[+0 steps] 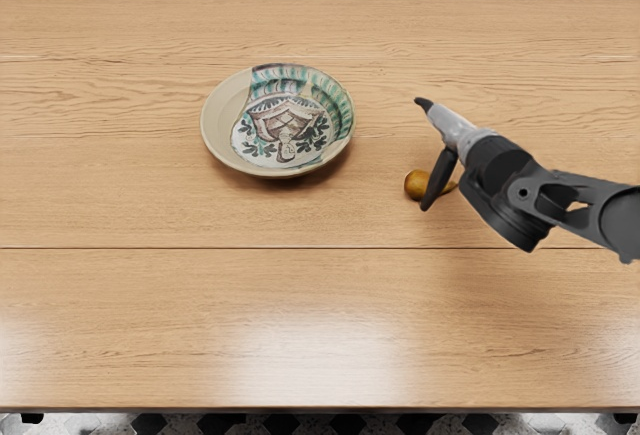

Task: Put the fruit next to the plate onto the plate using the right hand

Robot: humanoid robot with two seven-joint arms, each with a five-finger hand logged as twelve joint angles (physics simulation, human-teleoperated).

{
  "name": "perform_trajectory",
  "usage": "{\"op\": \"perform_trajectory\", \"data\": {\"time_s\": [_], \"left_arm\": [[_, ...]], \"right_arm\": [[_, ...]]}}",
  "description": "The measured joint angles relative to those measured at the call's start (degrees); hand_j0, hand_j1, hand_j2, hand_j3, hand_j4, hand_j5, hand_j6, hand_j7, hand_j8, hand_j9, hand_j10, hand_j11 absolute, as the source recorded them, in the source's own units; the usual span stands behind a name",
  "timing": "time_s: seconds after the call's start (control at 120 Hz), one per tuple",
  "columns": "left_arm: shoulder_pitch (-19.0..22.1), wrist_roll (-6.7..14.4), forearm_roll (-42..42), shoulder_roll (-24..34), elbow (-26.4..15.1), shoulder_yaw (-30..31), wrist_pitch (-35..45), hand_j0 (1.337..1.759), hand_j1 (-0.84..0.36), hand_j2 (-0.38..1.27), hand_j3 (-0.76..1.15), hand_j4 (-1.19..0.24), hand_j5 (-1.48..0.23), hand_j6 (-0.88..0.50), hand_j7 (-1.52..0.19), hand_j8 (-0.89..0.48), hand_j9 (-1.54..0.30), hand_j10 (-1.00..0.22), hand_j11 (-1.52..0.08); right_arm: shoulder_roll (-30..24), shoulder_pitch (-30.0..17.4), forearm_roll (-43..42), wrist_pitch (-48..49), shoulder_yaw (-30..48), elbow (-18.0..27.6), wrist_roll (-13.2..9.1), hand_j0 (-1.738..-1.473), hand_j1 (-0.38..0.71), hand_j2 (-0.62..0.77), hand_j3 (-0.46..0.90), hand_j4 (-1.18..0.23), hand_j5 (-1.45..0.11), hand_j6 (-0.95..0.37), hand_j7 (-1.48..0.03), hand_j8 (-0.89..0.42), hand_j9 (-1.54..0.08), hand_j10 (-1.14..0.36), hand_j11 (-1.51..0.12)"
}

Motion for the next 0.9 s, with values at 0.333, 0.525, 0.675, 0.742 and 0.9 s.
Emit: {"op": "perform_trajectory", "data": {"time_s": [0.333, 0.525, 0.675, 0.742, 0.9], "left_arm": [[0.0, 0.0, 0.0, 0.0, 0.0, 0.0, 0.0, 1.658, 0.32, 0.0, 0.0, -0.02, -0.03, -0.02, -0.03, -0.02, -0.03, -0.02, -0.03], [0.0, 0.0, 0.0, 0.0, 0.0, 0.0, 0.0, 1.658, 0.32, 0.0, 0.0, -0.02, -0.03, -0.02, -0.03, -0.02, -0.03, -0.02, -0.03], [0.0, 0.0, 0.0, 0.0, 0.0, 0.0, 0.0, 1.658, 0.32, 0.0, 0.0, -0.02, -0.03, -0.02, -0.03, -0.02, -0.03, -0.02, -0.03], [0.0, 0.0, 0.0, 0.0, 0.0, 0.0, 0.0, 1.658, 0.32, 0.0, 0.0, -0.02, -0.03, -0.02, -0.03, -0.02, -0.03, -0.02, -0.03], [0.0, 0.0, 0.0, 0.0, 0.0, 0.0, 0.0, 1.658, 0.32, 0.0, 0.0, -0.02, -0.03, -0.02, -0.03, -0.02, -0.03, -0.02, -0.03]], "right_arm": [[4.0, -2.0, -2.3, -1.4, -0.5, -5.2, 0.0, -1.658, -0.23, -0.02, 0.0, -0.11, -0.13, -0.11, -0.13, -0.11, -0.13, -0.1, -0.13], [4.2, -2.4, -2.3, -1.4, -0.5, -5.7, 0.0, -1.658, -0.08, -0.04, 0.0, -0.23, -0.29, -0.23, -0.29, -0.23, -0.29, -0.23, -0.29], [4.1, -2.8, -2.3, -1.3, -0.4, -5.9, 0.0, -1.658, -0.02, -0.05, 0.0, -0.27, -0.35, -0.27, -0.35, -0.27, -0.35, -0.27, -0.35], [4.0, -3.1, -2.3, -1.3, -0.4, -6.0, 0.0, -1.658, 0.0, -0.06, 0.0, -0.29, -0.38, -0.3, -0.38, -0.3, -0.38, -0.29, -0.38], [4.1, -3.5, -2.3, -1.2, -0.4, -6.7, 0.0, -1.657, 0.04, -0.09, 0.0, -0.32, -0.43, -0.33, -0.42, -0.32, -0.43, -0.32, -0.43]]}}
